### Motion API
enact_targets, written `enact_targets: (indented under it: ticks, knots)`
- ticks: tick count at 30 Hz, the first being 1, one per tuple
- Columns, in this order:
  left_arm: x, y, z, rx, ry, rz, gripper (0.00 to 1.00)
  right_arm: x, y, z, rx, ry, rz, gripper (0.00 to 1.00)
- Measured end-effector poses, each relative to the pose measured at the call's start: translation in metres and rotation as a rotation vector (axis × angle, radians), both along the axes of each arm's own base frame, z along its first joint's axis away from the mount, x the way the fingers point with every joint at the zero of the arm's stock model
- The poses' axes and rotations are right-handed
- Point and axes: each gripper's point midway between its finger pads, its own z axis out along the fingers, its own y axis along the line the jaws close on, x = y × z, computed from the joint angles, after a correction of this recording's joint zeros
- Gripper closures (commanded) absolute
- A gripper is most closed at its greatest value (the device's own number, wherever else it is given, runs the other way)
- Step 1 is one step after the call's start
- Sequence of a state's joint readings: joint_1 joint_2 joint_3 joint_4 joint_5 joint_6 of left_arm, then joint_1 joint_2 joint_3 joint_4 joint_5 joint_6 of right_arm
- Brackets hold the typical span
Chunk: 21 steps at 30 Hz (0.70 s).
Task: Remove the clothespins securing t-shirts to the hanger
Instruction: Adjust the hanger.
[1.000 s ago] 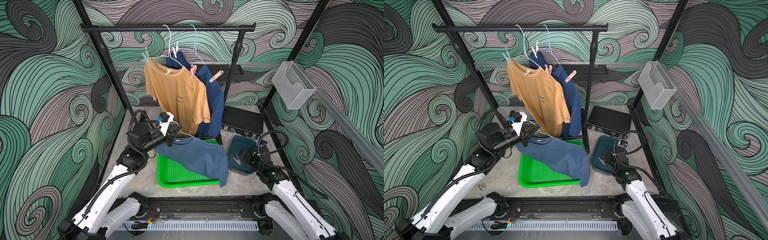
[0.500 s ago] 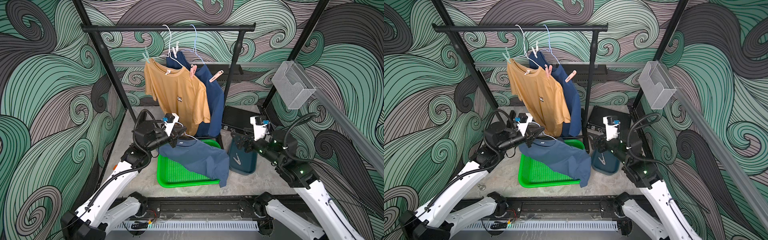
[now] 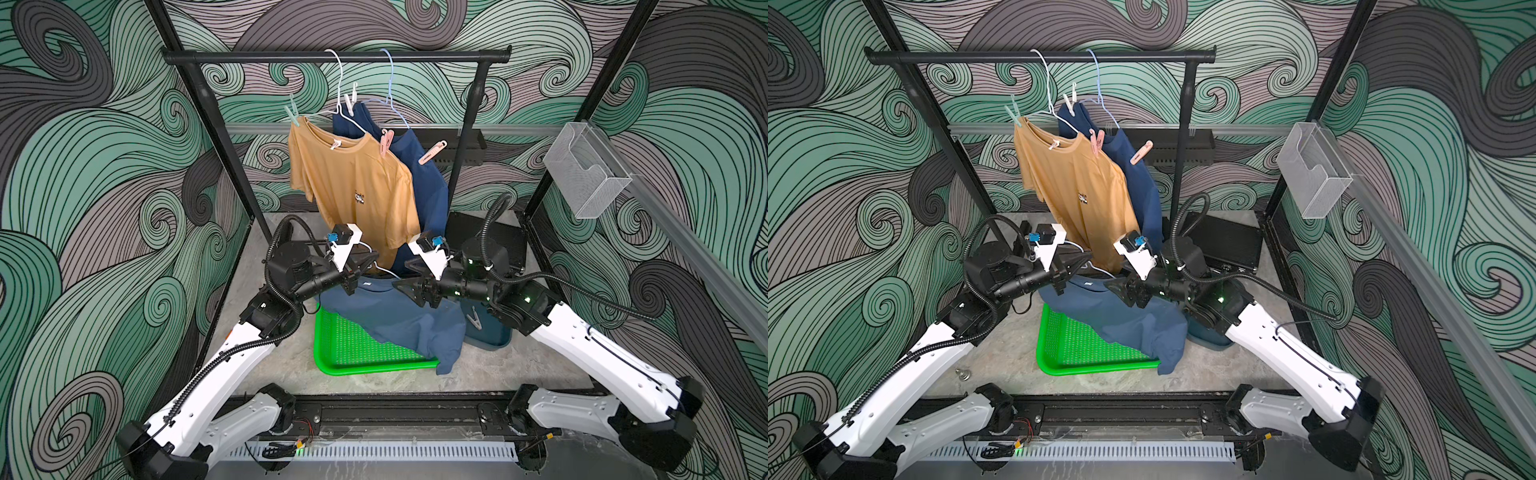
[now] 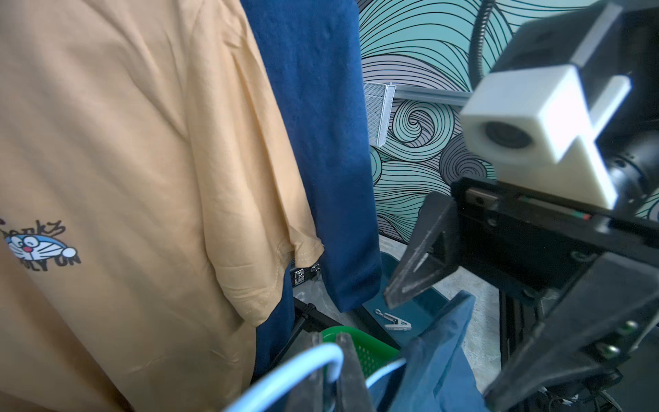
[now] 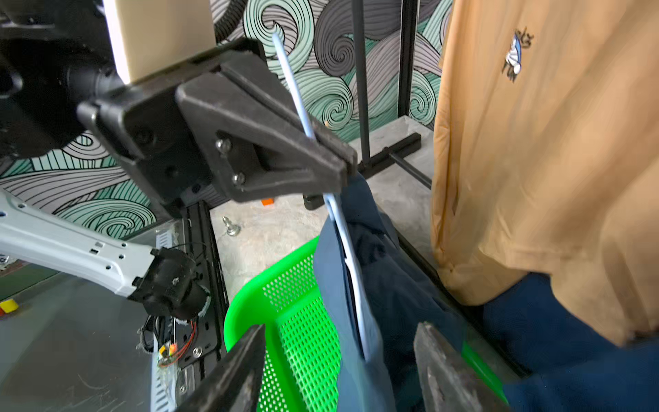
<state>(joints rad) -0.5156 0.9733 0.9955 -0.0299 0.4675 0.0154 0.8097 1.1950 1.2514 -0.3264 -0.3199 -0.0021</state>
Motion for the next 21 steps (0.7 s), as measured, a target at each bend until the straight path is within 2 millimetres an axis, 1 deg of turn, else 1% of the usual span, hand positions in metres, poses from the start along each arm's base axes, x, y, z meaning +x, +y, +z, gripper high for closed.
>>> enact_targets:
  ticks: [7, 10, 14, 18, 21]
  knots:
    - [-0.007, -0.006, 0.009, -0.008, -0.016, -0.026, 1.0, 0.018, 0.025, 0.021, 0.055, -0.053, 0.028, 0.43]
    - [-0.007, -0.007, 0.01, -0.008, -0.018, -0.028, 1.0, 0.022, 0.032, 0.02, 0.061, -0.053, 0.039, 0.47]
    - [-0.005, -0.007, 0.008, -0.003, -0.015, -0.021, 1.0, 0.022, 0.038, 0.016, 0.065, -0.039, 0.061, 0.56]
    - [-0.004, -0.006, 0.008, 0.001, -0.02, -0.014, 1.0, 0.02, 0.04, 0.016, 0.074, -0.036, 0.079, 0.61]
    - [-0.003, -0.005, 0.007, 0.006, -0.023, -0.005, 1.0, 0.02, 0.044, 0.015, 0.078, -0.031, 0.095, 0.62]
